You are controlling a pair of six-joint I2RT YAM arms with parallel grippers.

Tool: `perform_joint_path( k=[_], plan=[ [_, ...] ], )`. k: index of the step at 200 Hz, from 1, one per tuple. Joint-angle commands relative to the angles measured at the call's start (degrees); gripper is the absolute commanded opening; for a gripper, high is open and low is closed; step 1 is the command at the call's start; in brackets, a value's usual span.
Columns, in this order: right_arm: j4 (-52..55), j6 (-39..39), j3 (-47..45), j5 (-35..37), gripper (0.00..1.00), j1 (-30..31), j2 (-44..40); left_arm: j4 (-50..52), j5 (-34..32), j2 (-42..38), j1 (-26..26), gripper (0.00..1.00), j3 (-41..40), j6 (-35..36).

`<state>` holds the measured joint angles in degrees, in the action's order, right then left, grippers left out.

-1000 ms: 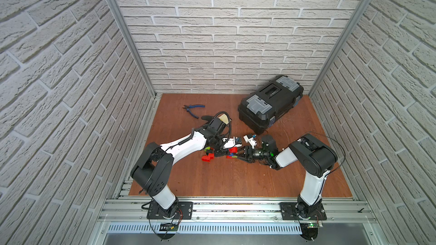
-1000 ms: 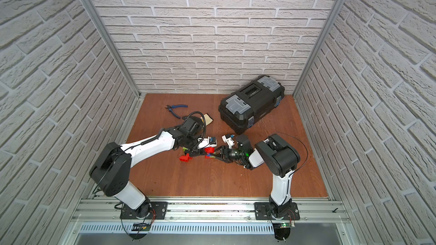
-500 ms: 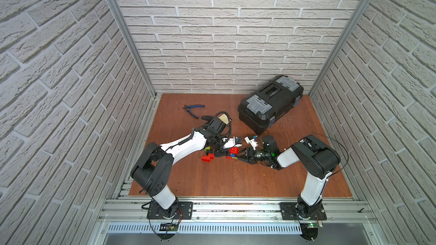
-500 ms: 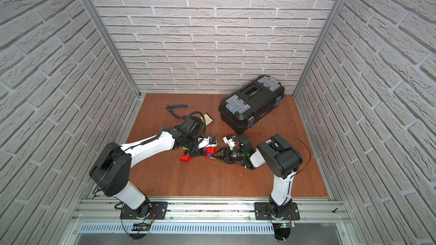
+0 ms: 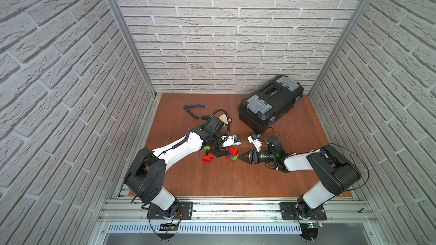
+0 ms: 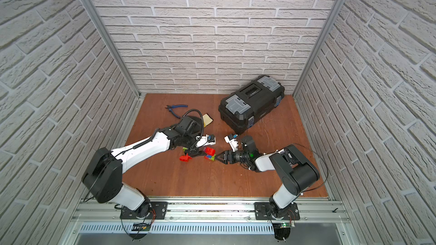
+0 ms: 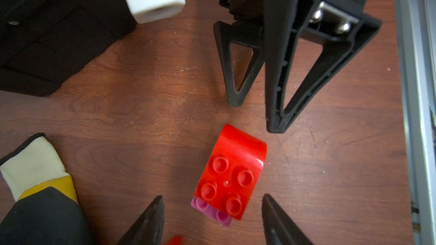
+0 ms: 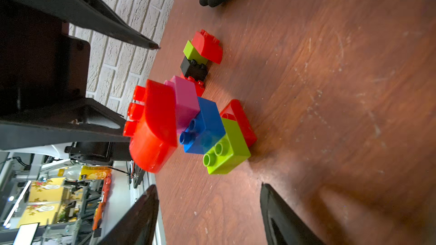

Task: Assemble the letter s with lego
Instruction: Assemble the lego brick with the lego brick, then adjust the lego brick at the center of the board.

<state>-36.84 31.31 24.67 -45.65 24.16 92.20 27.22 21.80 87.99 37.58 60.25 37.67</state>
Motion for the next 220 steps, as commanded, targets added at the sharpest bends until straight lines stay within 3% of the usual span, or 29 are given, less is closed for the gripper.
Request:
perform_joint_path(
  k=[1, 41, 56, 79, 99, 162, 220],
  plan=[
    [-1.1, -8.6, -1.5, 2.9, 0.7, 0.7, -2.7, 2.1, 1.7, -1.4, -0.4, 0.67, -0.7, -0.2],
    [-7.1, -16.8, -6.2, 13.1, 0.7, 4.6, -6.6, 3.3, 1.0, -4.9, -1.0, 0.72, -1.3, -2.3],
    [-10.0, -20.1, -7.2, 16.6, 0.7, 6.5, -5.9, 3.2, 1.5, -6.5, -1.8, 0.79, -1.6, -4.5],
    [-15.1, -24.2, -8.0, 20.5, 0.7, 9.2, -3.6, 3.3, 2.3, -9.0, -2.8, 0.81, -2.5, -7.4],
    [-19.6, -26.5, -8.4, 23.2, 0.7, 10.6, -0.9, 2.9, 2.9, -11.3, -3.6, 0.98, -3.7, -10.0],
    [-29.7, -31.1, -5.3, 21.8, 0.62, 12.9, 9.9, 0.5, 5.2, -17.3, -6.2, 0.98, -7.3, -14.7],
    [-32.0, -32.5, -2.4, 23.9, 0.52, 14.2, 14.4, 0.1, 6.3, -19.1, -7.7, 0.98, -9.1, -15.9]
  ],
)
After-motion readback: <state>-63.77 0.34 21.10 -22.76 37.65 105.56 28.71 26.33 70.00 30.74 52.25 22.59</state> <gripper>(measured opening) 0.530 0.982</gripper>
